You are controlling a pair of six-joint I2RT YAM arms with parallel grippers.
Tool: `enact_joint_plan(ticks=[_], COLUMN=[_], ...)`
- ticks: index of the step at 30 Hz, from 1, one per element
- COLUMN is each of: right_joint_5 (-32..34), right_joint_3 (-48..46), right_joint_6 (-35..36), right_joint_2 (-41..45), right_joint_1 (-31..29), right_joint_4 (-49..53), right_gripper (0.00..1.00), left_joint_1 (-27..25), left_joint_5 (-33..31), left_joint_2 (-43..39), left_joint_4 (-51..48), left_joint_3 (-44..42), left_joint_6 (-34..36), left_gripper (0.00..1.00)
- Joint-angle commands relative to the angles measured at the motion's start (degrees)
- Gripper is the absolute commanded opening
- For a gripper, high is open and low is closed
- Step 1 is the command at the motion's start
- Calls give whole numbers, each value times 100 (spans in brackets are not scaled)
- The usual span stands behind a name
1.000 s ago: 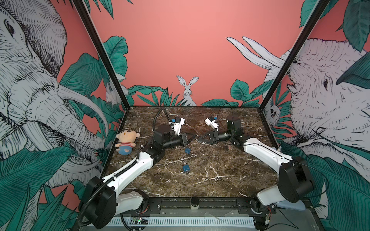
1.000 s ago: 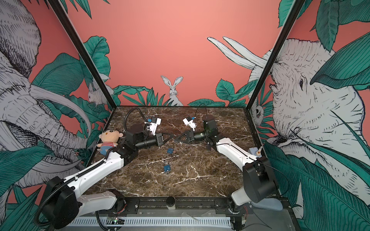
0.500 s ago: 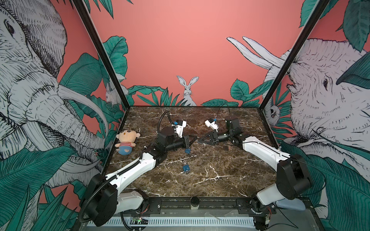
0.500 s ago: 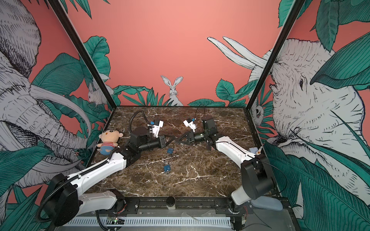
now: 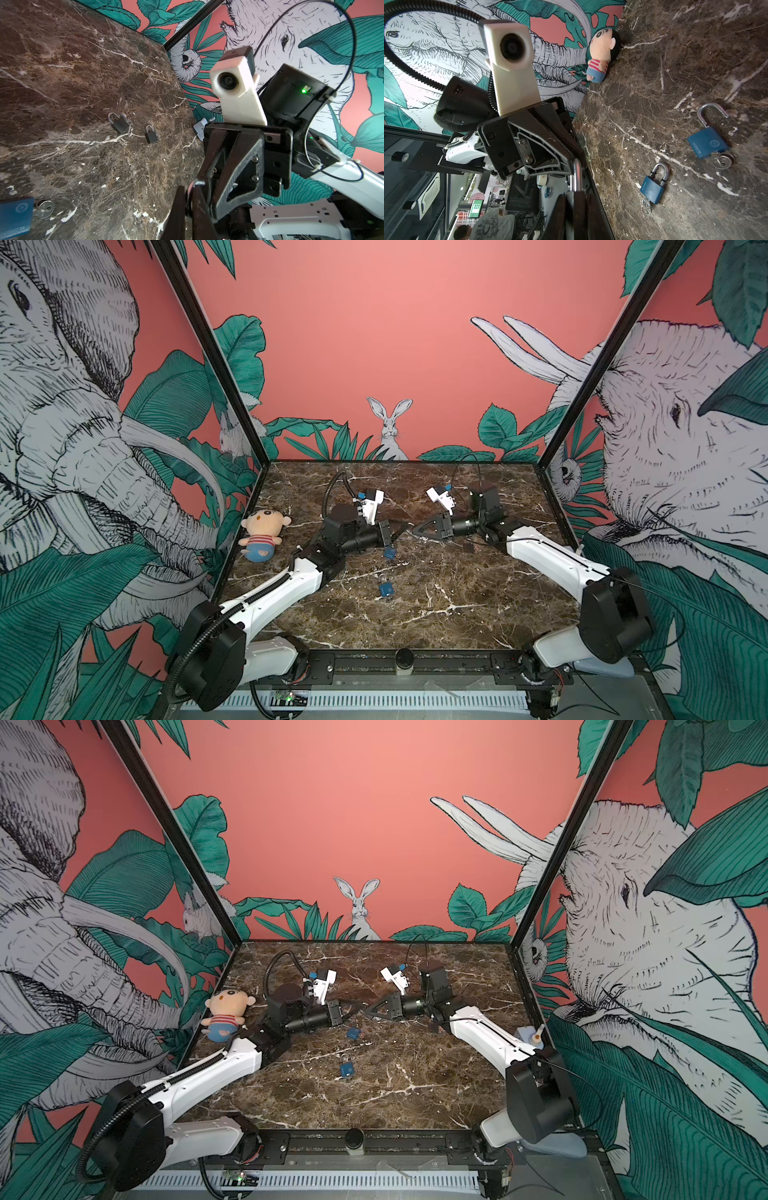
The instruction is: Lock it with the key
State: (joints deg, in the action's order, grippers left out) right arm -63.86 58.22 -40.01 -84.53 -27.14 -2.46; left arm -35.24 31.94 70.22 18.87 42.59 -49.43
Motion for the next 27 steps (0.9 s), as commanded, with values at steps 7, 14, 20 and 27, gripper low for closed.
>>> enact_joint_plan(ticks=[7,14,20,27], right_joint_5=[343,317,270,231], right_joint_3=[2,6,21,14], right_joint_6=[38,7,-12,-9], right_joint_2=[62,38,33,24], right_joint_1=[-91,-96,-98,-101], right_joint_4=[-837,-862,-864,-874], right_gripper=[0,0,0,0], left_joint_1=[27,66,97,132], left_joint_5=[822,818,833,845], left_joint_2=[-269,-278,-226,-70], left_joint_4=[172,209,220,327], left_joint_3=[105,76,134,204], left_joint_6=[-198,-207,-189,-207], left_gripper=[22,22,21,20])
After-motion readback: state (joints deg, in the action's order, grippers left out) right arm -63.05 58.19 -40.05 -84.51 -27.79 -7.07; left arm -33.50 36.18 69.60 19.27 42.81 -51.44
